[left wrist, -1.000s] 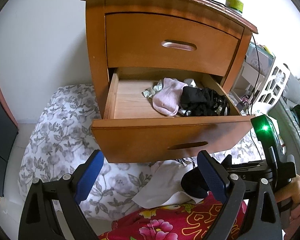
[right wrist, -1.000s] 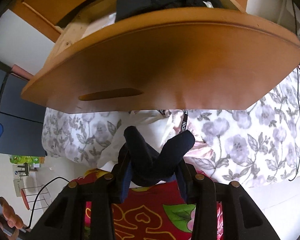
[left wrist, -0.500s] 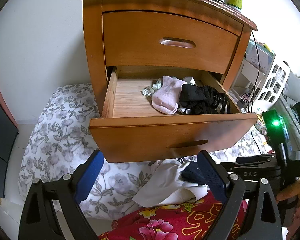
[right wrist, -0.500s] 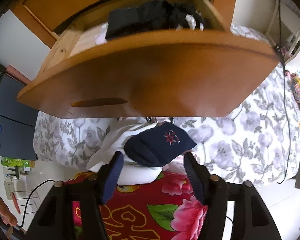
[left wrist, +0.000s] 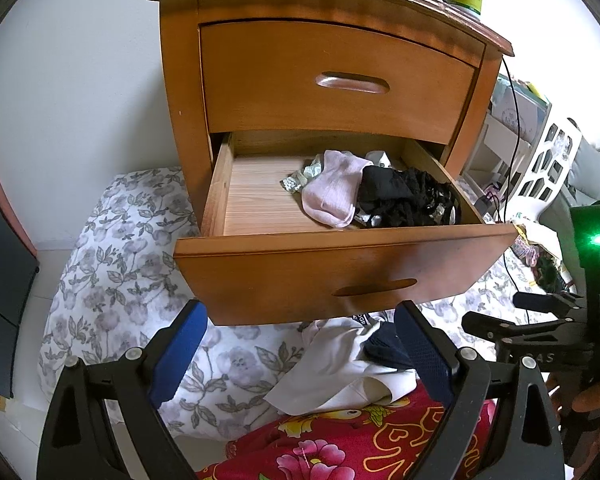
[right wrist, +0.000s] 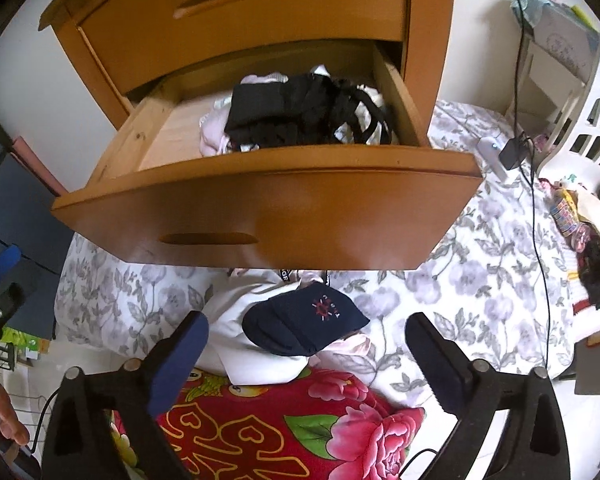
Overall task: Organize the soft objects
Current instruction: 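Withdraw the right gripper from the navy cap, then reach the left gripper into the drawer toward the black lace fabric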
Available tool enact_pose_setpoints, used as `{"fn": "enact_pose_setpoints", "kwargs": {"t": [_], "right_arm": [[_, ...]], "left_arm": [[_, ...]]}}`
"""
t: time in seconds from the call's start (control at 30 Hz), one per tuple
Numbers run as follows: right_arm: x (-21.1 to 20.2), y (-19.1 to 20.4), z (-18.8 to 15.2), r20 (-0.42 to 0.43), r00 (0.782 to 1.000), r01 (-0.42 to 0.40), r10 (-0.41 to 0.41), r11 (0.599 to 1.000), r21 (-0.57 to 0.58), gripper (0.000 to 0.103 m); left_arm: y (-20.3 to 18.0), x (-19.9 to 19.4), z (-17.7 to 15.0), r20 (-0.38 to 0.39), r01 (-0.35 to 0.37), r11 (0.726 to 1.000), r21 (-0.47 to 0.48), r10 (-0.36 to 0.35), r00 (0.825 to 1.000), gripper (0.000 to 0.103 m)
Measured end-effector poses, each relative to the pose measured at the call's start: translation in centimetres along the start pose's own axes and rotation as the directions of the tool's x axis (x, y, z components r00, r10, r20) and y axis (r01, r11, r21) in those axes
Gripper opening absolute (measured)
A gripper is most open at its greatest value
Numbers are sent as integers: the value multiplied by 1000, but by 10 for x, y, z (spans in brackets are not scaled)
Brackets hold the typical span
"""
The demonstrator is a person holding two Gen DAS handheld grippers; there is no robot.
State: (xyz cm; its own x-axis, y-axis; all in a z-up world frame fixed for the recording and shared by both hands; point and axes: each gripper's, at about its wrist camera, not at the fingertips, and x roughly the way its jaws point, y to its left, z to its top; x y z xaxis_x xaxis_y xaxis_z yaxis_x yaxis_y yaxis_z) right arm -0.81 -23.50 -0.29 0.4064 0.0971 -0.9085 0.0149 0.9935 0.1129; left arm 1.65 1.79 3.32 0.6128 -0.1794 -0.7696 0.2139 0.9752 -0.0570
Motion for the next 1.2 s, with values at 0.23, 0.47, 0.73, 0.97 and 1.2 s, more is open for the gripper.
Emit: {"fn": "enact_pose_setpoints", "kwargs": {"t": [0.23,0.47,0.73,0.97,1.2], "right_arm": [[-7,0,-2,22,1000,0,0,1000,12,103],[-12,0,-3,45,999,1,-1,1000,8,103],[-14,-3,0,65,998,23,-23,1000,-2,103],[-14,-10,5,83,996,27,-27,1000,4,103],[-12,-15,7,84,996,18,-19,1000,17,103]], "left_arm": [[-2,2,-1,-7,-3,1000,7,3,1000,95],[-6,10,0,-24,-10,1000,18,10,1000,95],[-9,16,12,-28,-15,1000,19,15,1000,95],[-14,18,36,-8,-35,998,59,35,999,95],[-17,14,77,54,-47,994,102,42,998,95]]}}
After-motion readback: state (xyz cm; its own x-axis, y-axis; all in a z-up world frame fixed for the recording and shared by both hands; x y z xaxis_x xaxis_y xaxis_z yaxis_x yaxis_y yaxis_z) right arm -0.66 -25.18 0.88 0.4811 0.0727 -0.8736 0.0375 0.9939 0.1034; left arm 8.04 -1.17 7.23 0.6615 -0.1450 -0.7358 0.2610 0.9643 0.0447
